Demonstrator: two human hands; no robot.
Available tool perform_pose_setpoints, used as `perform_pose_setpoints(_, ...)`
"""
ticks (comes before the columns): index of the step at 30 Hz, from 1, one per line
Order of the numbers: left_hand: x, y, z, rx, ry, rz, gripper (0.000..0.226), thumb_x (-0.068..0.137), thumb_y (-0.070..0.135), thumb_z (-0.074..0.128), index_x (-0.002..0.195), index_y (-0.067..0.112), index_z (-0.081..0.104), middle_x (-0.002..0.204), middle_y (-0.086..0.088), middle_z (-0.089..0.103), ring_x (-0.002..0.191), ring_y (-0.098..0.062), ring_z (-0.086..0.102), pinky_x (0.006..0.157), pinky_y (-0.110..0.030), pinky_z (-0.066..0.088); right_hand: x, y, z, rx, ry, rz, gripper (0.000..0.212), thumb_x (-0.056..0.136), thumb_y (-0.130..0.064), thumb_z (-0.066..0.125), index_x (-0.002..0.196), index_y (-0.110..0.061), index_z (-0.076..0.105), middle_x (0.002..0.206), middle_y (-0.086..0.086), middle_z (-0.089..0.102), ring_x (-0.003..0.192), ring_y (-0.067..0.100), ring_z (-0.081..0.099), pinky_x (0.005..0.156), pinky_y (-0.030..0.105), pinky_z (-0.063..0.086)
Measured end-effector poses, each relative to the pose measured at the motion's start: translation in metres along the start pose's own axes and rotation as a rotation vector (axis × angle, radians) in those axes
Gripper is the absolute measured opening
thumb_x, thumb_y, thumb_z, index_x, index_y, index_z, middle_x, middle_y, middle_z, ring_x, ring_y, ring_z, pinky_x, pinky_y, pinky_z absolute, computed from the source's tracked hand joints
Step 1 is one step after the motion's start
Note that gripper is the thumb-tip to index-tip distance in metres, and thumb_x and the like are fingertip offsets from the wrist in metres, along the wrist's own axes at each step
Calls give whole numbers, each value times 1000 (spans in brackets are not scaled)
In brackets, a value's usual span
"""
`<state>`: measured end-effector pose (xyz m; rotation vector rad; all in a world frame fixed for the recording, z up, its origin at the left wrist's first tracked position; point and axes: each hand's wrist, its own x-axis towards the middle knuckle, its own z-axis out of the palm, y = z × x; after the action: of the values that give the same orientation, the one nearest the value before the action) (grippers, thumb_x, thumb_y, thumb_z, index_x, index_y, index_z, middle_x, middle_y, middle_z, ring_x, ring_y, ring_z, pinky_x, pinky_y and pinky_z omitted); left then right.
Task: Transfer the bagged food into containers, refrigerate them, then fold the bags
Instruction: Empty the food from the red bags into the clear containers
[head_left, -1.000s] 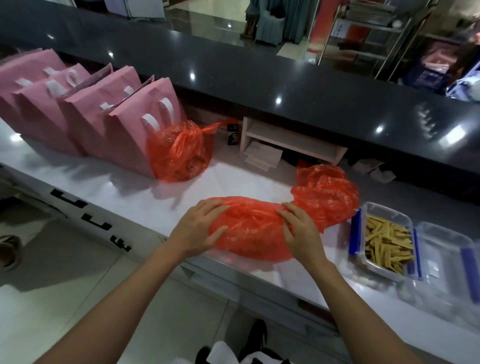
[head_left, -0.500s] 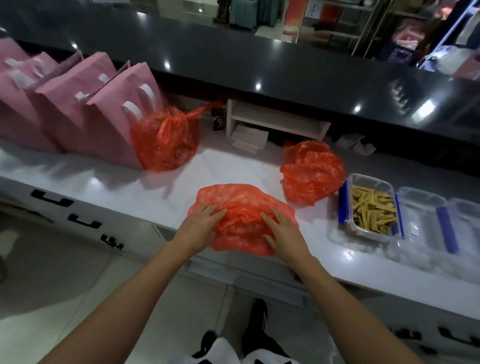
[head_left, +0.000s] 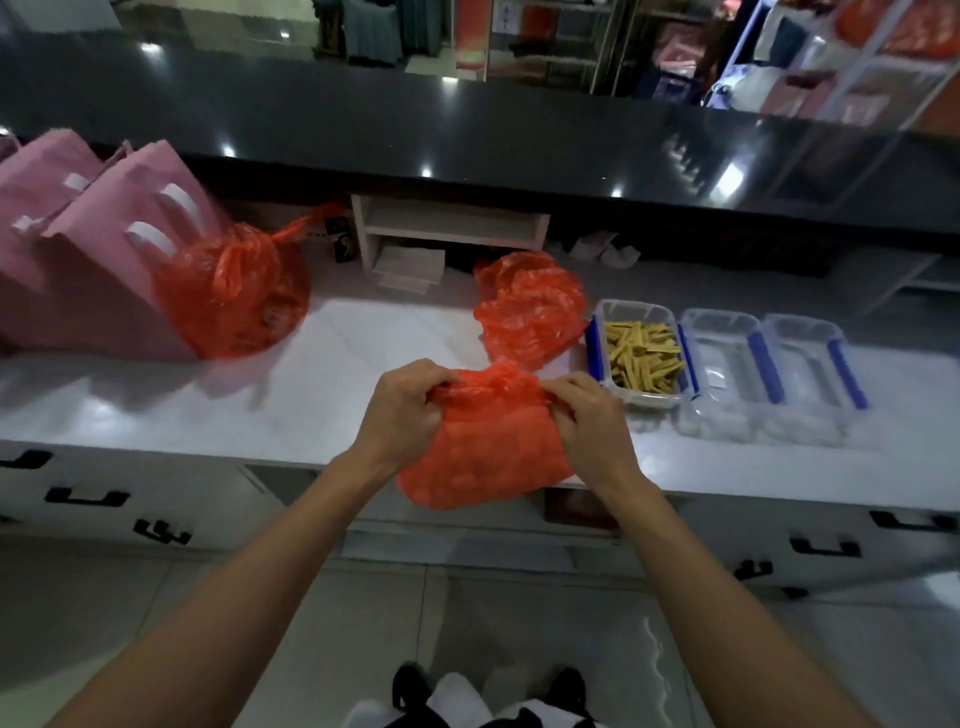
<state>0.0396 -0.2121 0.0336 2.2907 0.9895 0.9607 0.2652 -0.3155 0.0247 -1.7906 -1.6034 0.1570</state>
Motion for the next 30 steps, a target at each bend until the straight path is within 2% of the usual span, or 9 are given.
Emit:
perform_pose_setpoints(2,8,24,19,-41,-22,33,38,73,-15,68,99,11,79,89,-2,74,79,-17,68,75,-26,55,-11,14,-26,-16,46,35,27,93,0,59,114,-9,73,102,2,66,91,12,58,82,9,42)
perform_pose_setpoints(7,29,90,78,-81,-82,121,34,78,-13,69,100,12,79,94,-2,75,84,-17,68,77,-34,58,-49,61,-92,-73,146,136,28,93,-2,58,113,-13,74,104,1,68,92,11,59,83,19,46)
perform_pose_setpoints(11,45,145,130,-81,-137,169,34,79,-12,70,104,10,78,98,-4,74,88,-16,68,81,-34,59,-83,105,-156,-92,188,243,24,90,-2,59,106,-13,74,99,-2,69,87,3,55,79,5,39)
perform_pose_setpoints(16,61,208,190,-73,-143,162,25,86,-1,71,106,11,78,105,-5,76,95,-18,68,87,-39,58,-114,160,-227,-67,235,348,8,90,-9,62,91,-16,65,86,-8,64,79,9,57,73,17,44)
perform_pose_setpoints(18,65,232,210,-82,-134,124,24,89,4,71,110,11,77,109,-6,75,99,-17,66,90,-28,54,-118,180,-248,-59,275,392,7,90,-15,64,87,-18,59,80,-10,61,75,9,57,68,23,46)
perform_pose_setpoints(21,73,259,231,-75,-100,81,30,88,10,74,117,13,75,112,-5,74,101,-17,65,84,-7,39,-120,203,-273,-6,308,483,15,90,-24,65,87,-18,51,77,-6,59,72,13,58,62,30,47)
perform_pose_setpoints(23,80,270,239,-79,-92,27,43,86,15,78,128,12,70,118,-4,69,103,-15,61,85,-9,39,-118,214,-286,36,325,534,24,89,-30,67,87,-18,47,76,-4,59,69,16,58,58,31,45)
perform_pose_setpoints(26,96,279,248,-91,-96,-75,60,85,20,79,140,10,59,126,-5,61,110,-15,55,91,-24,42,-107,226,-296,98,349,601,39,84,-39,75,94,-17,45,82,-5,60,74,16,59,60,33,46)
perform_pose_setpoints(30,119,283,262,-108,-93,-89,57,85,22,79,138,11,60,119,1,61,108,-14,57,85,-9,37,-79,242,-298,147,361,623,38,85,-34,76,100,-17,46,86,-8,61,80,20,60,68,31,43)
